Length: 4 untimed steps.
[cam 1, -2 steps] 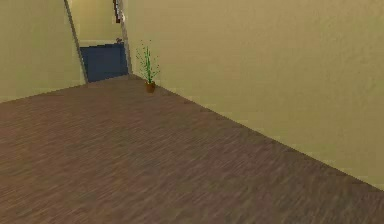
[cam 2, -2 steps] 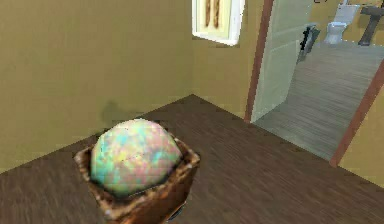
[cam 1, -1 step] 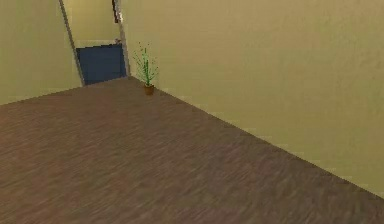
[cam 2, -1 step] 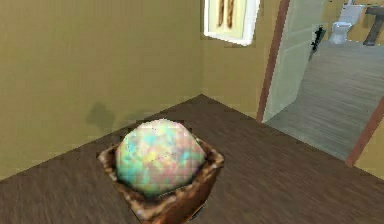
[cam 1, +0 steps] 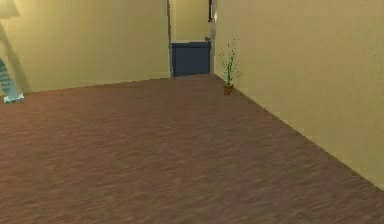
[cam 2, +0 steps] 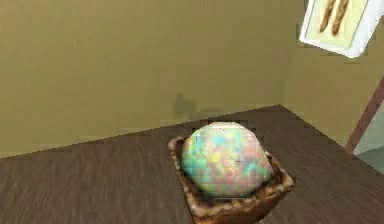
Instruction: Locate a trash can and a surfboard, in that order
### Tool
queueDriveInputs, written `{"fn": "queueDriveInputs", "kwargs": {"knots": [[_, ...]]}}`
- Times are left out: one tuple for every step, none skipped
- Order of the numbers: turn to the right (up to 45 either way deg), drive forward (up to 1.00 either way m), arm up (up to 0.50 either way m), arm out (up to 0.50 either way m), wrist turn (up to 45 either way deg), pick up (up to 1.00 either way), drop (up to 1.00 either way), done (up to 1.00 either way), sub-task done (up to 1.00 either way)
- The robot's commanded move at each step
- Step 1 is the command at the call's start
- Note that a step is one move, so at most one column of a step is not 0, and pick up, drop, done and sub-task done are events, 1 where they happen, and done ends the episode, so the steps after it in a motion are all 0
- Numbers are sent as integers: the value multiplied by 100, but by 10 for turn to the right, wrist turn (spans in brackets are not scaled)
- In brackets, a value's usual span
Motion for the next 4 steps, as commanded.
{"fn": "queueDriveInputs", "kwargs": {"knots": [[0, 100, 0, 0, 0, 0, 0, 0, 0], [0, 100, 0, 0, 0, 0, 0, 0, 0], [0, 100, 0, 0, 0, 0, 0, 0, 0], [-30, 0, 0, 0, 0, 0, 0, 0, 0]]}}
